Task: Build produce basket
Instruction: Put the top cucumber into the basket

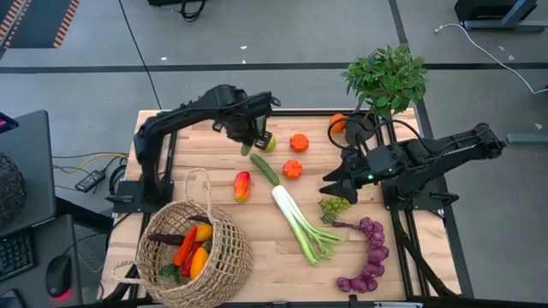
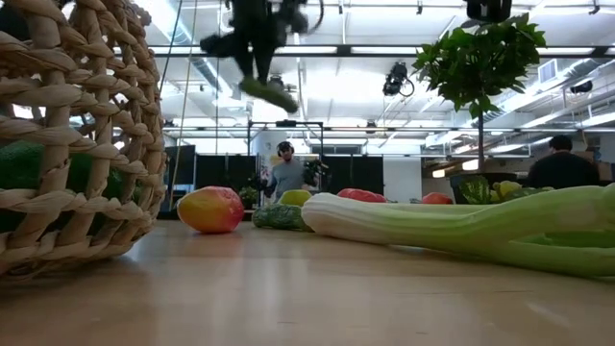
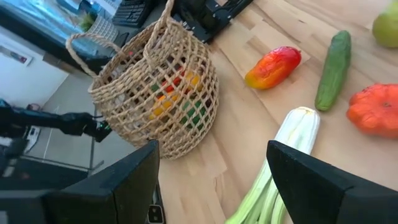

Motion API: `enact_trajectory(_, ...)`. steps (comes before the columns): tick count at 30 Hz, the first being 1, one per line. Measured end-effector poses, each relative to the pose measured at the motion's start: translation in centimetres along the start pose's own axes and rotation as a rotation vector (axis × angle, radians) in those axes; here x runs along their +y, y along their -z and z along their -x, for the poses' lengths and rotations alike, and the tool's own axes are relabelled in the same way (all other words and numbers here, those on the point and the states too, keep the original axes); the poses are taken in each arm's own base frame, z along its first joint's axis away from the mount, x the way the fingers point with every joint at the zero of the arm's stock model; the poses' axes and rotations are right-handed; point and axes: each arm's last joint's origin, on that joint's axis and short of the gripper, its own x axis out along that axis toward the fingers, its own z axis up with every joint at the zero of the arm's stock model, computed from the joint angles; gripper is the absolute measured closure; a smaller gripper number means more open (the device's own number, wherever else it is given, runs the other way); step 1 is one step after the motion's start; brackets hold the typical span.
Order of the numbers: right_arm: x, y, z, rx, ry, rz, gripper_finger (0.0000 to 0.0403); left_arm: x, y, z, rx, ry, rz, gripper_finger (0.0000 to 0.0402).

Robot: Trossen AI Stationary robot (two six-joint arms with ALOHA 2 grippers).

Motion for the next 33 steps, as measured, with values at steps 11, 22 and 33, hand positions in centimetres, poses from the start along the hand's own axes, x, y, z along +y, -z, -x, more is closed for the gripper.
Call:
enact_trajectory(11, 1.1, 1.3, 0.3, 0.054, -0.056, 0.075, 0.0103, -2.2, 7.4, 5.7, 0.012, 0.204, -0.155, 0.0312)
enact_trajectory(22, 1.7, 3.1, 0.4, 0.111, -0.084, 0.095, 0.0103, -1.5, 16.0, 11.5, 0.018, 0.386, -0.334, 0.0311)
enact_trajectory(33, 1.9, 3.4, 0.5, 0.020, -0.018, -0.025, 0.0103, -2.2, 23.9, 13.0, 0.148, 0.460, -0.592, 0.0310)
